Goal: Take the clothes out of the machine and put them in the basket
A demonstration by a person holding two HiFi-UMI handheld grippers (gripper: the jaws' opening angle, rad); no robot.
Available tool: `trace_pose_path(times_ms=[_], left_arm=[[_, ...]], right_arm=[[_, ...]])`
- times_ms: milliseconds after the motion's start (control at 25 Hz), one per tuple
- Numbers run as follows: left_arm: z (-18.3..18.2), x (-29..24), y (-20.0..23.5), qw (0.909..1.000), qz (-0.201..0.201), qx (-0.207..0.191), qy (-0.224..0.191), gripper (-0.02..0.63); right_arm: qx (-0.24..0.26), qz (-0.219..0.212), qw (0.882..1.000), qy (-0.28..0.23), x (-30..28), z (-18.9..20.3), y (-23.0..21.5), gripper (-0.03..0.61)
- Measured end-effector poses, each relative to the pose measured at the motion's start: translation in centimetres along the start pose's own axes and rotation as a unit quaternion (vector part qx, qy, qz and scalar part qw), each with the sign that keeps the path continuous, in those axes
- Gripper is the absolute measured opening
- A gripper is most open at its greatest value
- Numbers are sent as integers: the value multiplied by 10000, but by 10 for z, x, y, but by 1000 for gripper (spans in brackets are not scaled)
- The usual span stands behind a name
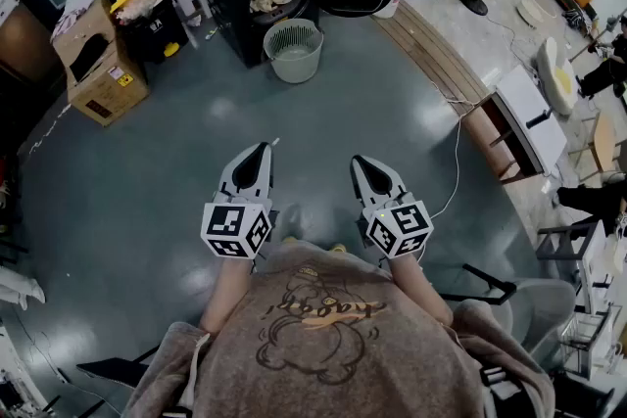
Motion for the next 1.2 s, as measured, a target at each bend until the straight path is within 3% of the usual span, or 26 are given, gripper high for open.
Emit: trace_pose_path(times_ms=[480,720,1200], left_arm=[[-5,7,23,9999,50,-101,27,6],[5,9,48,9994,260,-161,157,6],[-1,-41,79,9979,600,-177,152,6]], right_arm=[[-126,74,9999,-90,-17,-7,15,-12],[-105,278,9995,-47,-35,9,27,-11],[-298,634,9974,-174,-71,6,11,-12]])
Point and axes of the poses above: the fingertips, and each gripper's own axes: x backward along the fingers, y to its left, z out of its underside, the point moved 1 cm from there along x, backward along the fingers, and after that the axes turned 1 degree about -z, right-handed, at the moved point
